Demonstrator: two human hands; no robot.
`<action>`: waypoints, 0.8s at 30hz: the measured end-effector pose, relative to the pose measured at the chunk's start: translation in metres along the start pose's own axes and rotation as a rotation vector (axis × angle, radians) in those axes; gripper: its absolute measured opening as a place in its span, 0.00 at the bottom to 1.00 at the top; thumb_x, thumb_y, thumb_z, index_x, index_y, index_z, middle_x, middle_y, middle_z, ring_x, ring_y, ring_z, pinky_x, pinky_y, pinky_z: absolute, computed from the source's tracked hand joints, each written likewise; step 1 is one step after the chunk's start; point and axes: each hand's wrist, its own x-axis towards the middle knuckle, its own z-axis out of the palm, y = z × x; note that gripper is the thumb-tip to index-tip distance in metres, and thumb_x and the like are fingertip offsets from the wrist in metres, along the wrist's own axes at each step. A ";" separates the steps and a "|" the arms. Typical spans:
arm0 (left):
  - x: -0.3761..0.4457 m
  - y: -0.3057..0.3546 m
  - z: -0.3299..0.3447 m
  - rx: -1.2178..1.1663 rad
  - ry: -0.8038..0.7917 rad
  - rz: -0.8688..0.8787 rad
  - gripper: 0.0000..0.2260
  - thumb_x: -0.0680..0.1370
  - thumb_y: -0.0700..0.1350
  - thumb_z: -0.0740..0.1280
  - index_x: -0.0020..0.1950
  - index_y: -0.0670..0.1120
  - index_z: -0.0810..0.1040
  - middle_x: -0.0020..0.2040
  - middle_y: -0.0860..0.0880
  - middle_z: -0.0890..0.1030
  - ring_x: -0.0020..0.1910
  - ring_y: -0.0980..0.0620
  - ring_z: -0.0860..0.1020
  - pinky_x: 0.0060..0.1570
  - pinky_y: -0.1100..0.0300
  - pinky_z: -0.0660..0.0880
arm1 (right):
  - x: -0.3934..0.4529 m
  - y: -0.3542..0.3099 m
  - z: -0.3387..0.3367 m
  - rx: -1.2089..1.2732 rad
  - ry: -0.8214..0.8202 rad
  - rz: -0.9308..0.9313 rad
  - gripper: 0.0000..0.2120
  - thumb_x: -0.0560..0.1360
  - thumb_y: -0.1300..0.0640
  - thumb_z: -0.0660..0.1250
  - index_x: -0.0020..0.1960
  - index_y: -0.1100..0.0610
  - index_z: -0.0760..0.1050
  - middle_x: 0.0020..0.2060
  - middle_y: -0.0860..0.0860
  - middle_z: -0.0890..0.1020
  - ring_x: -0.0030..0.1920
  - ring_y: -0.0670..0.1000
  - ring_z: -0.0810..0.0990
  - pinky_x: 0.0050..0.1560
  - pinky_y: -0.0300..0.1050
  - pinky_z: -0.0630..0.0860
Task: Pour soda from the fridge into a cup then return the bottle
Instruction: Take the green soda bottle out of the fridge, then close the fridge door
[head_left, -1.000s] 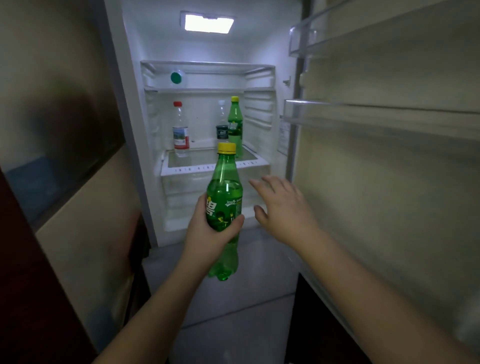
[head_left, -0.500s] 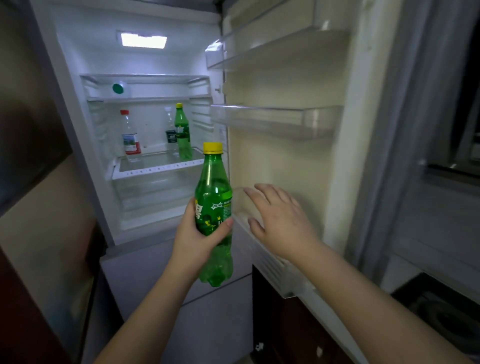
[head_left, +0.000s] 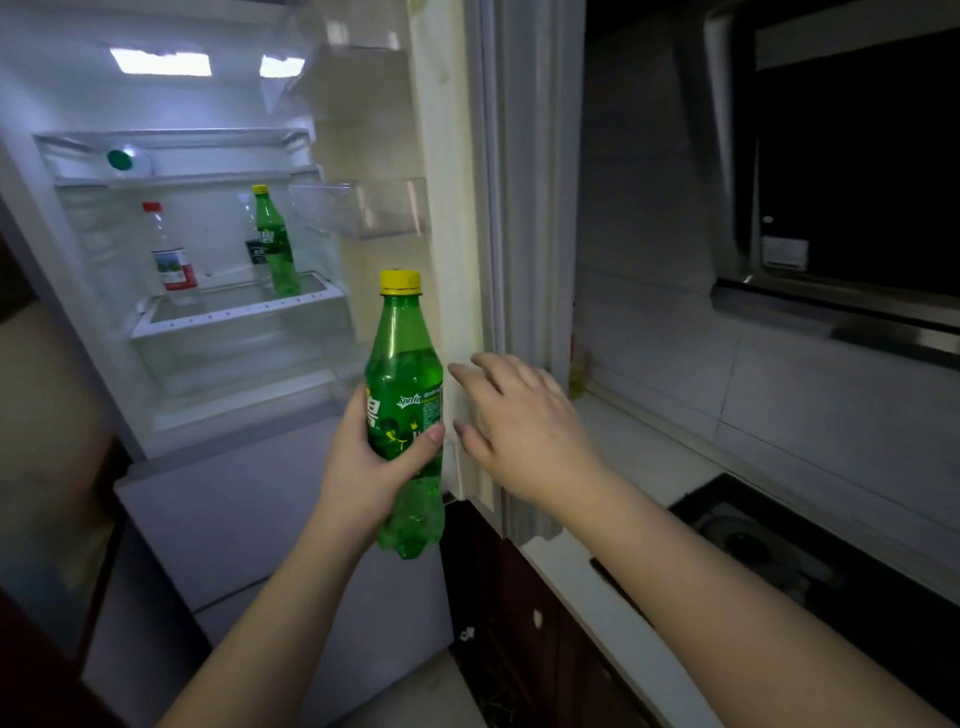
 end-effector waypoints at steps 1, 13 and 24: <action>-0.002 0.003 0.006 -0.007 -0.007 -0.001 0.28 0.64 0.54 0.76 0.61 0.51 0.75 0.50 0.53 0.83 0.49 0.58 0.81 0.47 0.63 0.78 | -0.005 0.005 -0.004 0.003 0.012 0.001 0.25 0.76 0.48 0.63 0.71 0.53 0.67 0.65 0.53 0.72 0.67 0.54 0.68 0.65 0.51 0.64; -0.006 0.030 0.046 -0.079 -0.031 -0.015 0.21 0.67 0.48 0.78 0.57 0.55 0.76 0.48 0.55 0.84 0.49 0.55 0.82 0.45 0.61 0.78 | -0.023 0.046 -0.018 -0.004 -0.027 0.183 0.27 0.79 0.45 0.59 0.75 0.48 0.58 0.75 0.63 0.53 0.75 0.61 0.53 0.72 0.56 0.55; -0.018 0.038 0.006 -0.029 0.035 -0.023 0.23 0.66 0.50 0.77 0.60 0.50 0.76 0.51 0.49 0.84 0.51 0.48 0.83 0.51 0.52 0.80 | -0.019 0.018 0.005 0.061 0.027 0.073 0.24 0.77 0.51 0.65 0.71 0.52 0.66 0.70 0.66 0.65 0.67 0.65 0.68 0.64 0.57 0.68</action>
